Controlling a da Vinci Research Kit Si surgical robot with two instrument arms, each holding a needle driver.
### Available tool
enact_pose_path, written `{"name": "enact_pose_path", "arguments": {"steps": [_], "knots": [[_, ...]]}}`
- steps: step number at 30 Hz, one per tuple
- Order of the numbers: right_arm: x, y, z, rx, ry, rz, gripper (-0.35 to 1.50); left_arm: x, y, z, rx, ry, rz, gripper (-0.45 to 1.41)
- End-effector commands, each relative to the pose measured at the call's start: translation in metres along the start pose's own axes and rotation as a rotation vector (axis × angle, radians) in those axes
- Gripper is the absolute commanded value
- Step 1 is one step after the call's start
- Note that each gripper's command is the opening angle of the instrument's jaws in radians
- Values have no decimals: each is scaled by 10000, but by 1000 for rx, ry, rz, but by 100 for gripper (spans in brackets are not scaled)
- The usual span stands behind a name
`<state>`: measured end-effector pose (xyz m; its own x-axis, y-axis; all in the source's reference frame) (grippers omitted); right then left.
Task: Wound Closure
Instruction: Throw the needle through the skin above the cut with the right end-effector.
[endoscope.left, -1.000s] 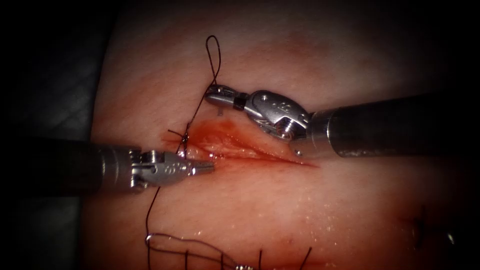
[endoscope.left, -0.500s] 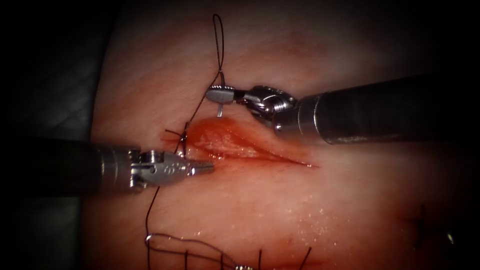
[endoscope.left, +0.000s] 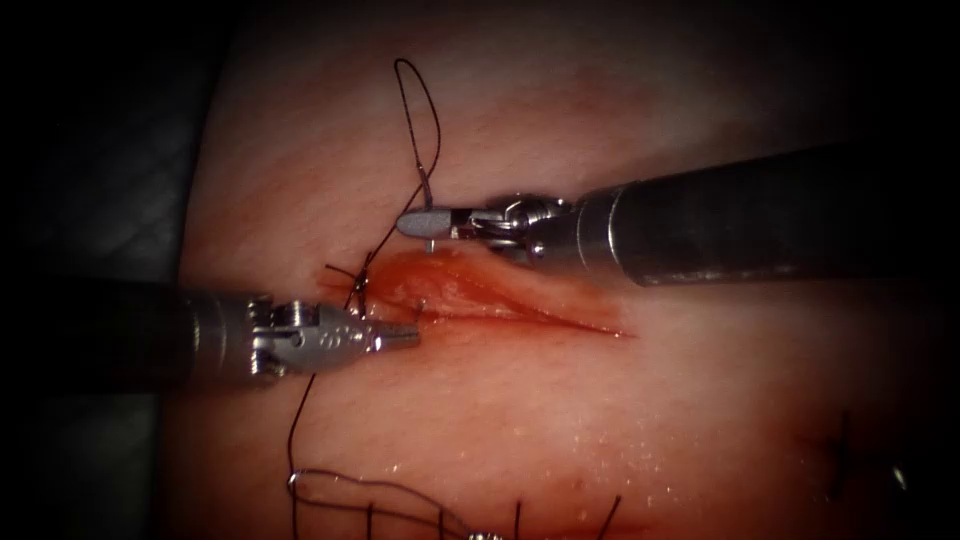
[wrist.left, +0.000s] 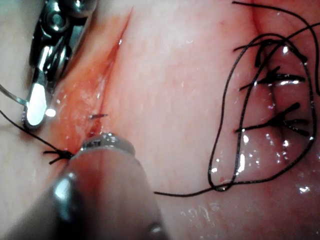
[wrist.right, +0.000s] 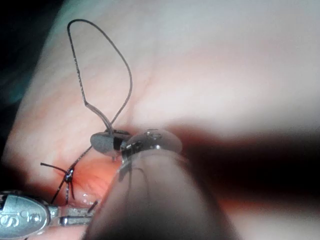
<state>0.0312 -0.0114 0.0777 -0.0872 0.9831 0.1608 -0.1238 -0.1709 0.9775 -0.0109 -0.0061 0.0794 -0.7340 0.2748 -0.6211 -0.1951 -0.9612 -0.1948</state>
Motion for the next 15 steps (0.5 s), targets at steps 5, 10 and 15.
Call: {"name": "enact_pose_path", "arguments": {"steps": [5,10,15], "knots": [[-25,-9,12,26,-55,5,-35,-1,1,6,-3,2,2,-45],[-14,-12,8,13,4,1,-35,-3,-1,2,-3,-1,3,-45],[12,-6,-1,-61,186,-256,96,-3,-1,2,-3,-1,3,-45]]}}
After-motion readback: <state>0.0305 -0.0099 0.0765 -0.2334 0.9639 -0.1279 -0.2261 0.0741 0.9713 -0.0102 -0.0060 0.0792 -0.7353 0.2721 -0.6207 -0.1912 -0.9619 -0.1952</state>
